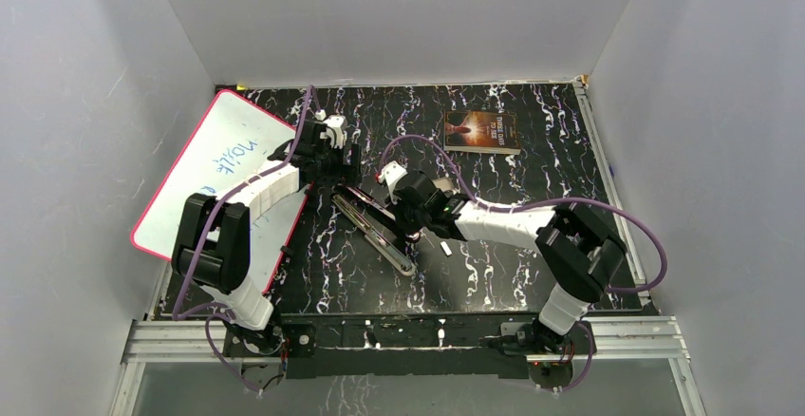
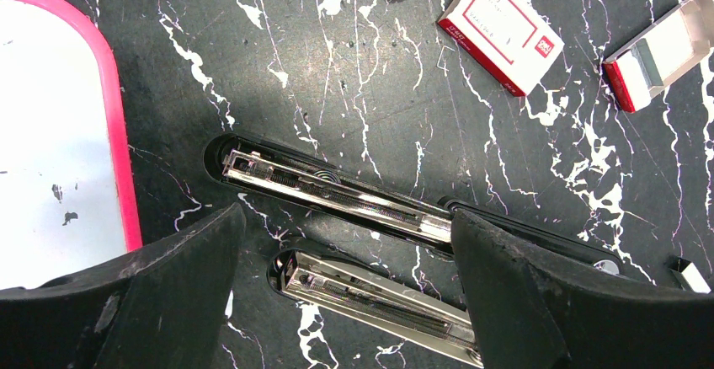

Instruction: Load the staples into the stapler

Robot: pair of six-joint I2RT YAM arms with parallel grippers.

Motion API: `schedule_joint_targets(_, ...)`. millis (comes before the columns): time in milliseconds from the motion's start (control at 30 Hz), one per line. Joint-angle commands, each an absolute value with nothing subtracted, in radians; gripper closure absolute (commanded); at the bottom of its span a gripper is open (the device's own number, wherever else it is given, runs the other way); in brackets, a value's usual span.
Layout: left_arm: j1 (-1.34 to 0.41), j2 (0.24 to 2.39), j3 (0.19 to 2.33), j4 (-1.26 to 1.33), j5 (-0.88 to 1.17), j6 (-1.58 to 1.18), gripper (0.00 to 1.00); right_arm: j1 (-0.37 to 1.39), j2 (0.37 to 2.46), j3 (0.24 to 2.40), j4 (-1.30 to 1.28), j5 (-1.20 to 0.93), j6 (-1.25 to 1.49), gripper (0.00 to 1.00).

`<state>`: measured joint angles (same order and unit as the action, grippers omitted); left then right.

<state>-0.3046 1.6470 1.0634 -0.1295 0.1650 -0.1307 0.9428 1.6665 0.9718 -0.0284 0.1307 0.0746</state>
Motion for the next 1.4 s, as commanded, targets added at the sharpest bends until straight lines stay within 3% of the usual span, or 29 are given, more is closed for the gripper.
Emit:
schedule_joint_targets(0,-0.301,1.638,1.1,-0.143,0.167,-0.121,0.09,0.935,1.602,0.985,0.018,0.129,0.063,1.0)
schedule_joint_targets(1367,-0.301,1.638,1.101,-0.143,0.17,-0.121,0.09,0.926,1.683,1.048,-0.071,0.103,0.057,1.0)
